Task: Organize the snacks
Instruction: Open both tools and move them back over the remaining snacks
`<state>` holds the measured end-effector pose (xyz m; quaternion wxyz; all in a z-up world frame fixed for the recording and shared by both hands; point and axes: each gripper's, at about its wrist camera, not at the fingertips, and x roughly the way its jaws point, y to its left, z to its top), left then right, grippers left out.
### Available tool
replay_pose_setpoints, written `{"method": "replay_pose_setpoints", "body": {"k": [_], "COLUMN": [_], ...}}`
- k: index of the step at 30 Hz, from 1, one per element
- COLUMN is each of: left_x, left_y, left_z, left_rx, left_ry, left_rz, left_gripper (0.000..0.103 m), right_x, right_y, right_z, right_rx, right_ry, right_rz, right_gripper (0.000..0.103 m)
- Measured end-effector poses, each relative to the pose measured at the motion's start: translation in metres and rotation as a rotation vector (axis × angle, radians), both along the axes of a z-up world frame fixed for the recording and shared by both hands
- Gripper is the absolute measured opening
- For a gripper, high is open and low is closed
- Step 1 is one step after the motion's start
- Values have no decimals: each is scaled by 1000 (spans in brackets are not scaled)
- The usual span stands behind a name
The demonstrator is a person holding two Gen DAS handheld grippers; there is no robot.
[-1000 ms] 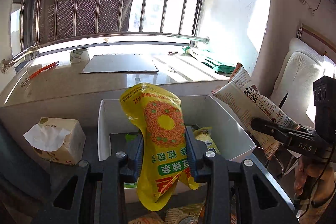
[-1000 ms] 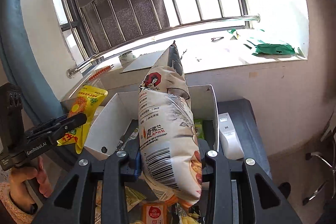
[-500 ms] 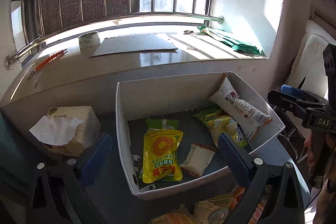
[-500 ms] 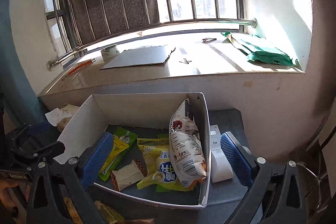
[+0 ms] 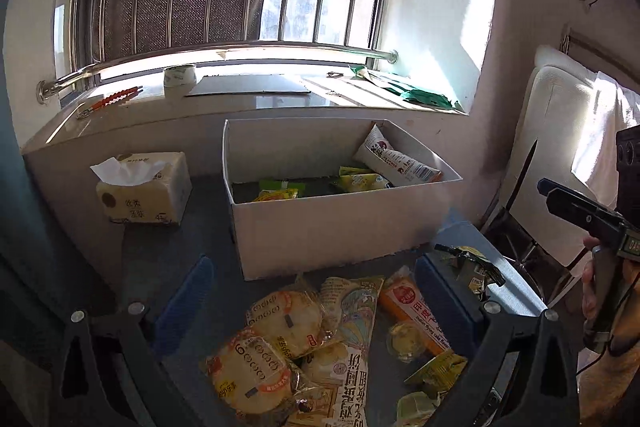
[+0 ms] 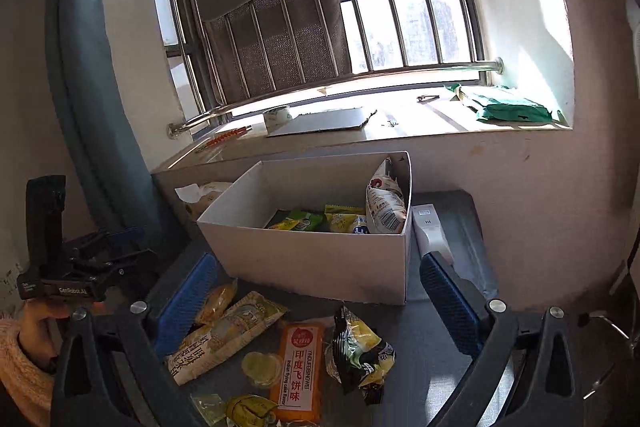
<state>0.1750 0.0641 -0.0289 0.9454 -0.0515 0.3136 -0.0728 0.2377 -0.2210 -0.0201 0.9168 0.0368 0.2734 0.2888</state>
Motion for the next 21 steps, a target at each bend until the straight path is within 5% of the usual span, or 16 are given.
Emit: {"method": "replay_pose_setpoints", "body": {"k": [5,13,19,21], "left_x": [-53,-110,-120,-122], "left_y": [-15,-24,-21,-15], "left_z": [-33,-83,-99,-102], "left_rx": [-47,-84,24,-19], "left_ry": [3,32,-24,-20], "left_rz": [41,104,115,109], "left_gripper": [103,103,103,103], "right_x": [-43,-93,-72,-65], "right_y": [-19,-37,-55,-54], "right_z": [-42,-104,-104,-97], "right_rx": [34,-47,37,35], "right_ry": [69,158,202,165], "right_rz": [-9,-10,-90,-92], "right_gripper": [103,103,103,103]}}
